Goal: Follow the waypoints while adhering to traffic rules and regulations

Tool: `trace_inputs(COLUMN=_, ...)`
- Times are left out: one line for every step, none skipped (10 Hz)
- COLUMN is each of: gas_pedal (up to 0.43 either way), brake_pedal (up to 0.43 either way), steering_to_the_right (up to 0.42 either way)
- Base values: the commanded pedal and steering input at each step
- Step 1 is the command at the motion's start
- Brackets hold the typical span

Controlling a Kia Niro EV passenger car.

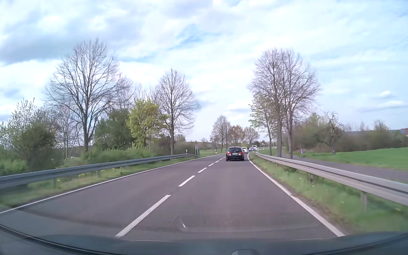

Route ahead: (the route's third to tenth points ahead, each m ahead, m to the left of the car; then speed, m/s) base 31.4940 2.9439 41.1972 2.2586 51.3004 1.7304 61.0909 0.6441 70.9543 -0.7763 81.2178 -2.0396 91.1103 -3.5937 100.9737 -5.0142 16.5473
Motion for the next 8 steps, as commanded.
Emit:
trace_inputs(gas_pedal=0.047, brake_pedal=0.0, steering_to_the_right=0.008)
trace_inputs(gas_pedal=0.047, brake_pedal=0.0, steering_to_the_right=0.01)
trace_inputs(gas_pedal=0.047, brake_pedal=0.0, steering_to_the_right=0.011)
trace_inputs(gas_pedal=0.047, brake_pedal=0.0, steering_to_the_right=0.011)
trace_inputs(gas_pedal=0.047, brake_pedal=0.0, steering_to_the_right=0.011)
trace_inputs(gas_pedal=0.047, brake_pedal=0.0, steering_to_the_right=0.011)
trace_inputs(gas_pedal=0.047, brake_pedal=0.0, steering_to_the_right=0.012)
trace_inputs(gas_pedal=0.047, brake_pedal=0.0, steering_to_the_right=0.011)
